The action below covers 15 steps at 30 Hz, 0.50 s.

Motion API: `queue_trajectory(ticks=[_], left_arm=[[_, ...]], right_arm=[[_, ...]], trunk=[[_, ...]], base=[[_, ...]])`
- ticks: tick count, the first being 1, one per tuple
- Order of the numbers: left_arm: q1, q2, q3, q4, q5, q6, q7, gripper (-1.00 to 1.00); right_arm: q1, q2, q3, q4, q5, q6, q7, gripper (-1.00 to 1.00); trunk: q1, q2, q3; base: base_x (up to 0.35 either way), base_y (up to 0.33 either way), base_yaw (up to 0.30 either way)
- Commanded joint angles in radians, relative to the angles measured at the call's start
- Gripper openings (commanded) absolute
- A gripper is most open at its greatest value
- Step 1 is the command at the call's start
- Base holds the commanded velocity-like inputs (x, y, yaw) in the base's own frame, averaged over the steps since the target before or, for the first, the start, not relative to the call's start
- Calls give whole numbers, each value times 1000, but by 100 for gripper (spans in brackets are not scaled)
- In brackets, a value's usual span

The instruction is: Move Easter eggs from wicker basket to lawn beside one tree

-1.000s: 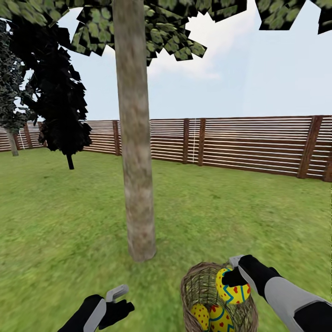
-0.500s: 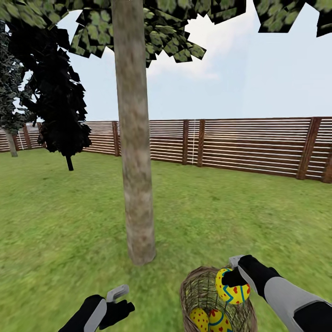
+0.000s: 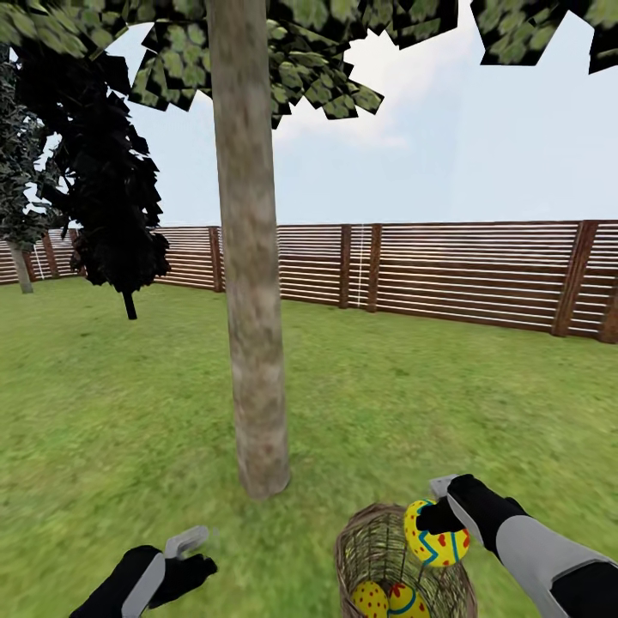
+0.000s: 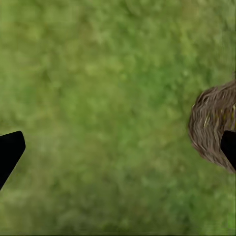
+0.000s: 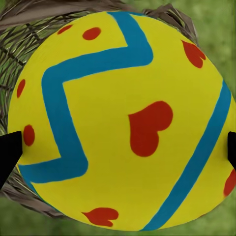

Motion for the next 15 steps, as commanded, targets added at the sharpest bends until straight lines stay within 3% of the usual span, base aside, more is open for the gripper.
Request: queue_trajectory(ticks=[1, 4, 10, 15], left_arm=[[0, 21, -5, -9, 13, 6, 3, 100], [0, 35, -6, -21, 11, 13, 2, 100], [0, 23, -12, -19, 8, 12, 6, 100], [0, 16, -12, -15, 8, 9, 9, 100]], right_arm=[[0, -2, 8, -2, -11, 6, 2, -100], [0, -4, 8, -2, -12, 5, -1, -100], [0, -4, 8, -2, -12, 5, -3, -100], [0, -6, 5, -2, -14, 6, 0, -100]], trunk=[[-4, 7, 2], [-16, 28, 11], [-39, 70, 30], [-58, 105, 49]], base=[[0, 0, 0], [0, 0, 0], [0, 0, -12], [0, 0, -225]])
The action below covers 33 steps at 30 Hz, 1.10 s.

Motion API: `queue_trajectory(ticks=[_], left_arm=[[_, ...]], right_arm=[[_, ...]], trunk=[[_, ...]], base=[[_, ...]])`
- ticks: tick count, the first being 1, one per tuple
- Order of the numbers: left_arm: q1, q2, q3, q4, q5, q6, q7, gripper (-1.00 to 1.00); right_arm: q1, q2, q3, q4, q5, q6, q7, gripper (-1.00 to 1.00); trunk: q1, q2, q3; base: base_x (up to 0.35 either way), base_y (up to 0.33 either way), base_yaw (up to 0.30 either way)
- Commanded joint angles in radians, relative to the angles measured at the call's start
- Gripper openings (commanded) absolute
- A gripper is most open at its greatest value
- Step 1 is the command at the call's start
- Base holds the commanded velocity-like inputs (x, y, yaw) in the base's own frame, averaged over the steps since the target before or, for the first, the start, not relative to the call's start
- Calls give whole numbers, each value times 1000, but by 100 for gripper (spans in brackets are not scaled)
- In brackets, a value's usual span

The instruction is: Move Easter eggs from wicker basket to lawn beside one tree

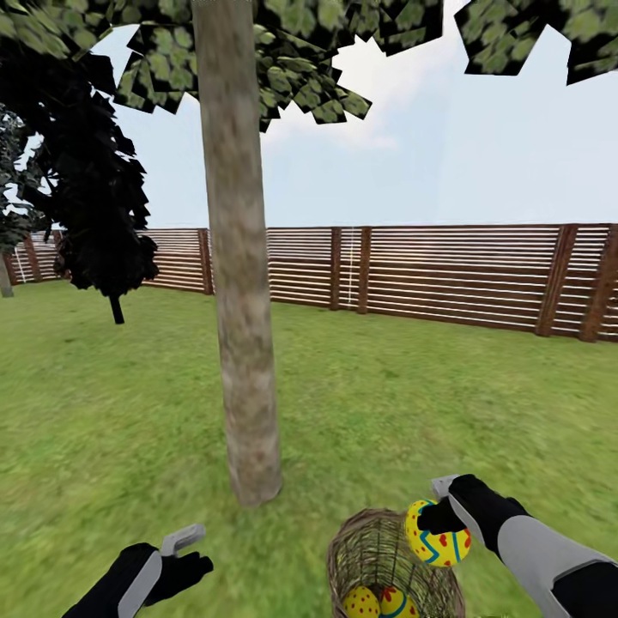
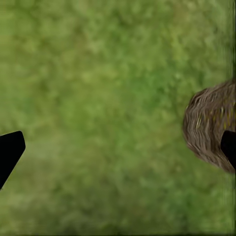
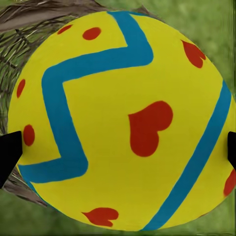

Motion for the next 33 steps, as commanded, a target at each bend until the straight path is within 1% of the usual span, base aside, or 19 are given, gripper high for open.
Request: queue_trajectory(ticks=[1, 3, 5, 31, 33], left_arm=[[0, -5, -5, 1, 7, 1, 6, 100], [0, -18, -5, 4, 5, -2, 6, 100], [0, -21, -5, 5, 5, -3, 6, 100], [0, -26, -7, 8, 6, -3, 8, 100], [0, -30, -7, 8, 6, -3, 8, 100]], right_arm=[[-1, 0, 9, -2, -10, 6, 0, -100], [-1, 1, 9, -2, -8, 6, 0, -100], [-1, 1, 10, -2, -7, 6, 0, -100], [-1, -1, 8, -2, -8, 6, 2, -100], [-1, -1, 8, -2, -8, 6, 2, -100]], trunk=[[-4, 7, 3], [-12, 21, 11], [-19, 35, 18], [-119, 217, 120], [-127, 231, 128]], base=[[0, 0, -278], [0, 0, -279], [0, 0, -279], [0, 0, -279], [0, 0, -280]])
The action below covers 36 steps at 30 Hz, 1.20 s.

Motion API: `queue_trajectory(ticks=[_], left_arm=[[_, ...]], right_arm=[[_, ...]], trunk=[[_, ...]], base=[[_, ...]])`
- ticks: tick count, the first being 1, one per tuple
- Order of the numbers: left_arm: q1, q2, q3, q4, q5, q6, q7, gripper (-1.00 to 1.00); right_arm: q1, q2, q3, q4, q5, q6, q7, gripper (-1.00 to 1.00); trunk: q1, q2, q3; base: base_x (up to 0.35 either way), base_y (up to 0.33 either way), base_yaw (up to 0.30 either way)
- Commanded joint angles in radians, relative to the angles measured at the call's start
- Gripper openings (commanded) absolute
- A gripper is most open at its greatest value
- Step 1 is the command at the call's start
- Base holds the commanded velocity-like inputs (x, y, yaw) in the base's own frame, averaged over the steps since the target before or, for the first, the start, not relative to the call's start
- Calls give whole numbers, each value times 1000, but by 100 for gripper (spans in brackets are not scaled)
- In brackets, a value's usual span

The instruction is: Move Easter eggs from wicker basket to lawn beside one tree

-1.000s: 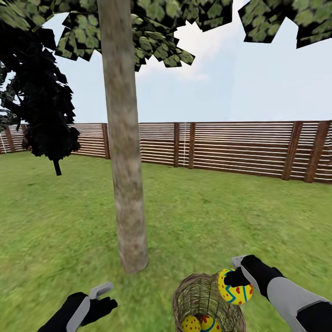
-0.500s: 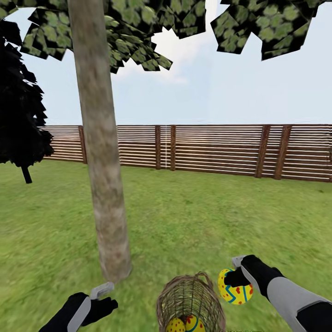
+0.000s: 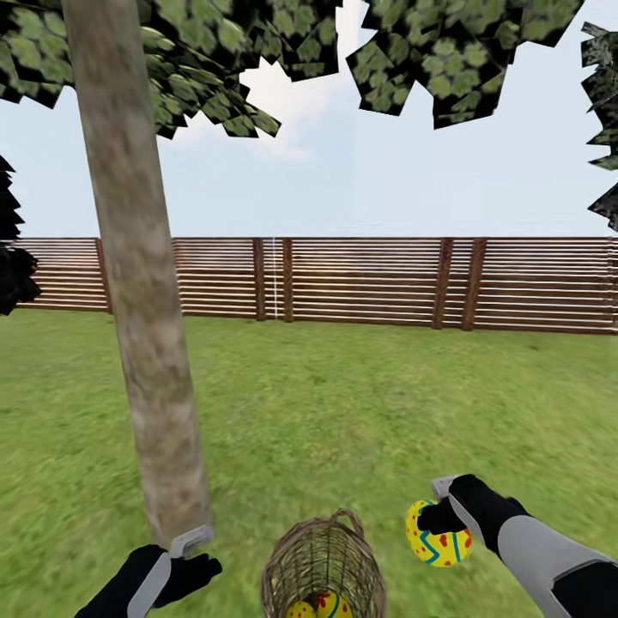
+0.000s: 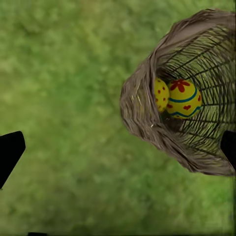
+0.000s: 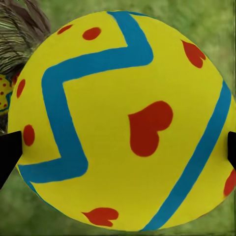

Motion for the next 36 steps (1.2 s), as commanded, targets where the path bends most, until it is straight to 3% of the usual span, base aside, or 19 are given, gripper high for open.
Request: queue_trajectory(ticks=[1, 18, 26, 36], left_arm=[[0, -4, -6, -2, 7, 3, 5, 100], [0, -29, -7, 2, 7, 2, 6, 100], [0, -41, -7, 29, 5, 1, 5, 100], [0, -53, -8, 31, 5, 0, 5, 100]], right_arm=[[-1, -1, 8, -2, -10, 5, 0, -100], [-1, 1, 10, -2, -9, 3, -1, -100], [-1, 6, 12, -3, -5, 7, 1, -100], [-1, 8, 13, -3, -5, 7, 2, -100]], trunk=[[-4, 7, 3], [-69, 126, 61], [-100, 182, 87], [-138, 252, 120]], base=[[0, 0, -280], [0, 0, -269], [0, 0, -46], [0, 0, -230]])
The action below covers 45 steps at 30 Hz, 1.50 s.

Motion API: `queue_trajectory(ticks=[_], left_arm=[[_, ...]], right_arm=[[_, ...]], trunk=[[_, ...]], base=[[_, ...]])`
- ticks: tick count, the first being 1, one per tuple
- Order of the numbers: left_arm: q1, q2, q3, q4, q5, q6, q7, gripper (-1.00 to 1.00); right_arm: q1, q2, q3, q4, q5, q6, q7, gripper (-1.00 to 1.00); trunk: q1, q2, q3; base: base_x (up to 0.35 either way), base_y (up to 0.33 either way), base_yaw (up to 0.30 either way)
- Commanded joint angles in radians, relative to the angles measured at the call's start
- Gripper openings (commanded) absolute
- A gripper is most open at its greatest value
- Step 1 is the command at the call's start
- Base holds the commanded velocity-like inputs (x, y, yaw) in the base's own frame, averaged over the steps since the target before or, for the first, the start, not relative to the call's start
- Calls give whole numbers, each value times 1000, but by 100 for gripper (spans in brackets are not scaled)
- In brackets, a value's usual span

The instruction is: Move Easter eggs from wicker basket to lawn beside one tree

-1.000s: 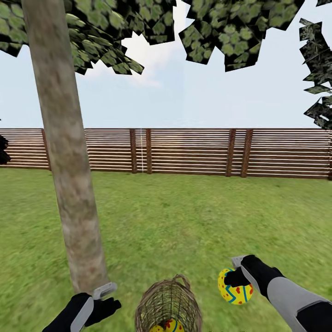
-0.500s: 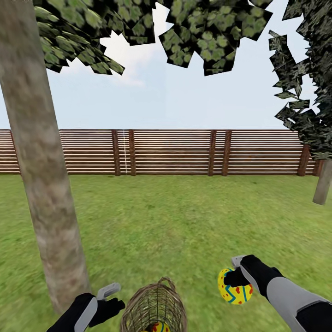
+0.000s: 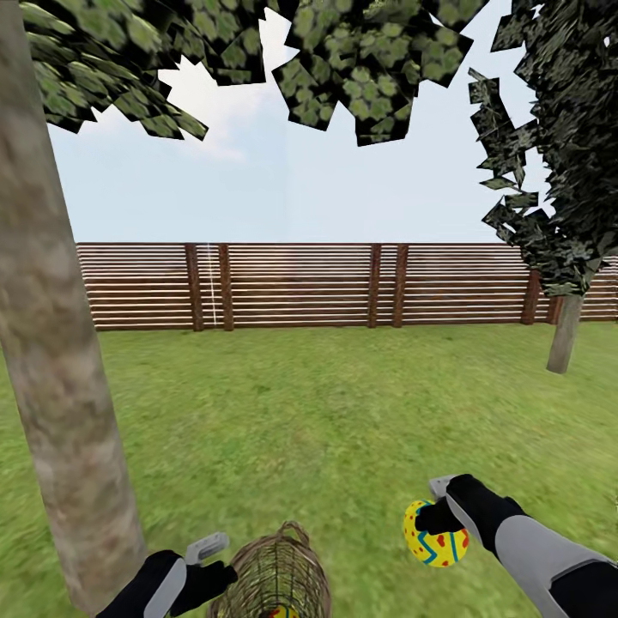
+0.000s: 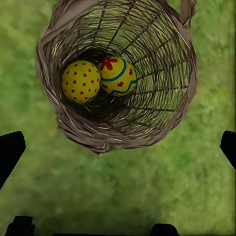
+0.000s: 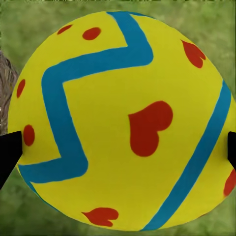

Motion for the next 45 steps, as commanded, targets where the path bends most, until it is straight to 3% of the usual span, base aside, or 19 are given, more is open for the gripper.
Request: queue_trajectory(ticks=[1, 13, 17, 23, 24, 25, 26, 30, 32, 35, 36, 40, 43, 45], left_arm=[[0, 1, -6, -2, 8, 3, 5, 100], [0, 1, -6, -4, 9, 1, 5, 100], [0, -1, -8, 2, 7, -94, 7, 100], [0, -15, -9, 24, 2, -104, 7, 100], [0, 6, -6, 21, -2, -75, 4, 100], [0, 57, -4, 16, -14, -32, -2, 100], [0, 154, -4, 11, -23, 33, -33, 100], [0, 349, -4, 10, -32, 95, -238, 100], [0, 396, -4, 4, -36, 104, -350, 100], [0, 381, -5, 10, -40, 104, -375, 100], [0, 357, -6, 13, -42, 103, -359, 100], [0, 320, -5, 17, -42, 100, -258, 100], [0, 285, -5, 33, -42, 95, -237, 100], [0, 280, -5, 39, -41, 94, -236, 100]], right_arm=[[-1, 0, 8, -2, -9, 4, 0, -100], [-1, 0, 8, -2, -8, 3, -5, -100], [-1, 1, 8, -2, -8, 3, -6, -100], [-1, 2, 8, -2, -8, 3, -6, -100], [-1, -2, 8, -2, -9, 4, -6, -100], [-1, -5, 7, -2, -11, 4, -5, -100], [-1, -7, 7, -2, -12, 5, -4, -100], [-1, -8, 8, 1, -13, 6, -4, -100], [-1, -9, 7, 19, -13, 5, -5, -100], [-1, -27, 7, 41, -14, 4, -2, -100], [-1, -28, 7, 45, -13, 2, -4, -100], [-1, -27, 7, 47, -12, 2, -3, -100], [-1, -28, 8, 47, -12, 4, -2, -100], [-1, -27, 8, 48, -11, 4, -2, -100]], trunk=[[0, -1, -1], [0, -1, -1], [0, -1, -1], [0, -1, -1], [0, -1, -1], [0, -1, -1], [0, -1, -1], [0, -1, -1], [0, -1, -1], [0, -1, -1], [0, -1, -1], [0, -1, -1], [0, -1, -1], [0, -1, -1]], base=[[0, 0, -18], [9, 0, -1], [60, 0, 0], [67, -258, 0], [138, -340, 0], [166, -329, 0], [190, -316, 0], [144, -305, 0], [207, -287, 0], [235, -273, 0], [108, -112, 0], [25, -26, 0], [-4, -136, 0], [-187, -239, 0]])
